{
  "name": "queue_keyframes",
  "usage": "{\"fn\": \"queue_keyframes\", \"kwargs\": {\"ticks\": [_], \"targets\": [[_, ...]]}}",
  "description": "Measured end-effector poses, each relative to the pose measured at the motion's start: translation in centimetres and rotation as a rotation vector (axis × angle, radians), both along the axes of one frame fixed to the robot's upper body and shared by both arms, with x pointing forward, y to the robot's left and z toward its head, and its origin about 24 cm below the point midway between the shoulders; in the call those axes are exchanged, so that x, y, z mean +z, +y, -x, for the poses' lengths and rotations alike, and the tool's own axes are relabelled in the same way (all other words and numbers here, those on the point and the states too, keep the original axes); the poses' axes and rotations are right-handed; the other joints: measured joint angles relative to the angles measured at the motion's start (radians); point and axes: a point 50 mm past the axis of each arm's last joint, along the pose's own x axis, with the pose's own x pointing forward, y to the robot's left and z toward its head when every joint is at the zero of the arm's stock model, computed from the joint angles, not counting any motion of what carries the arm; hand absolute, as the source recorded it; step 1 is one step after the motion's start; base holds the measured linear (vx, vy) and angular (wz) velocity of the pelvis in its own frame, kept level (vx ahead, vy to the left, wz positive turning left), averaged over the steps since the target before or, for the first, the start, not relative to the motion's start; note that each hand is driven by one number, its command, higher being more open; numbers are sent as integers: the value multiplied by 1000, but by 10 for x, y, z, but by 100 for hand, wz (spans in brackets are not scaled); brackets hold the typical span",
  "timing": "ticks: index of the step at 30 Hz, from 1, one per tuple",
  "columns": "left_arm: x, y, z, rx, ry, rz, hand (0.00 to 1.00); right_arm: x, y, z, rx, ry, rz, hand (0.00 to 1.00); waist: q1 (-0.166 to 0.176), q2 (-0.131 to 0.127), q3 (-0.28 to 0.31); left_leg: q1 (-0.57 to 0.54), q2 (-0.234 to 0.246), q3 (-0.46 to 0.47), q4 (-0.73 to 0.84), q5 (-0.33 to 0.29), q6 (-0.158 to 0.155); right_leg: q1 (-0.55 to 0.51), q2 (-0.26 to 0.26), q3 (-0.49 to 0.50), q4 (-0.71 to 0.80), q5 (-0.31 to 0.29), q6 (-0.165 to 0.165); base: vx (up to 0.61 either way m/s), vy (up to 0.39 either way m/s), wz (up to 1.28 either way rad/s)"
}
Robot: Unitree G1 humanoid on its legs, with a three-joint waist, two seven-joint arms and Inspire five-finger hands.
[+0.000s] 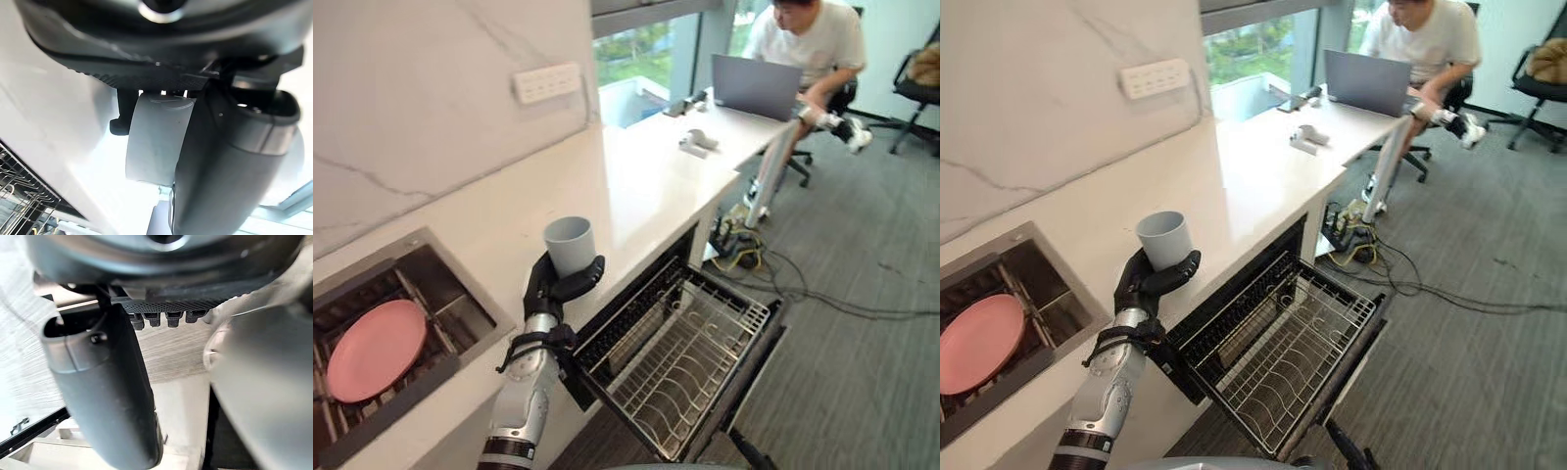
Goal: Walk over to the sink, pick up the cup, carry it to the dishwasher, place the cup inside the dishwasher, then close the dishwasher door
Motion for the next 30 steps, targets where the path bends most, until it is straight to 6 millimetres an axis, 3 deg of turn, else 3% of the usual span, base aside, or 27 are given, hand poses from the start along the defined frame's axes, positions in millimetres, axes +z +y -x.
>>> {"fn": "queue_keyframes", "kwargs": {"ticks": [6,12,14,17,18,19,21,23,24,26,30], "targets": [[1,7,10,11,-19,8,0,16,-30,-23,-95,-79,120,100,3,3,3,5,15,14,-12,4,-7,37,34,5,-102,54,-8,-6,-34,-9],[11,6,11,16,-65,26,0,56,-57,-70,-175,-326,263,100,0,2,4,35,18,59,-27,4,-16,52,47,48,-141,78,-7,24,-13,-23],[22,7,10,28,-111,29,0,90,-61,-99,-160,-509,319,100,-21,1,4,47,17,68,-27,2,-19,56,47,62,-141,79,-7,15,-5,-21],[34,8,9,40,-162,19,0,132,-63,-123,-107,-733,368,100,-26,-1,6,60,16,80,-26,-7,-21,60,51,76,-141,80,-7,-20,-5,-17],[38,10,7,49,-187,-3,0,159,-62,-135,-45,-890,392,100,-28,-2,7,63,17,82,-24,-11,-22,60,54,82,-143,83,-7,-40,-13,-14],[40,11,7,56,-196,-17,0,170,-61,-140,-12,-958,395,100,-29,-3,7,63,17,84,-24,-13,-22,60,54,84,-147,86,-7,-72,-28,-16],[46,21,6,110,-239,-79,0,208,-48,-162,147,-1211,351,100,-38,-4,10,64,18,99,-22,-18,-24,53,60,104,-164,101,-11,-86,-34,-25],[50,26,1,146,-276,-140,0,228,-33,-176,261,-1381,240,100,-38,-5,24,67,21,111,-12,-22,-24,51,62,118,-164,105,-12,-68,-29,-22],[51,26,-1,152,-291,-159,0,233,-28,-179,304,-1423,204,100,-38,-4,28,67,22,113,-10,-23,-24,50,63,121,-164,107,-12,-79,-35,-17],[57,21,-9,149,-320,-248,0,247,3,-189,506,-1528,48,100,-37,-4,30,66,22,119,-9,-23,-24,43,64,131,-164,110,-13,-61,-34,-12],[62,3,-22,82,-351,-366,0,253,49,-191,745,-1586,-195,100,-37,-4,30,62,21,117,-8,-23,-23,40,63,131,-164,111,-12,-18,-15,-1]]}}
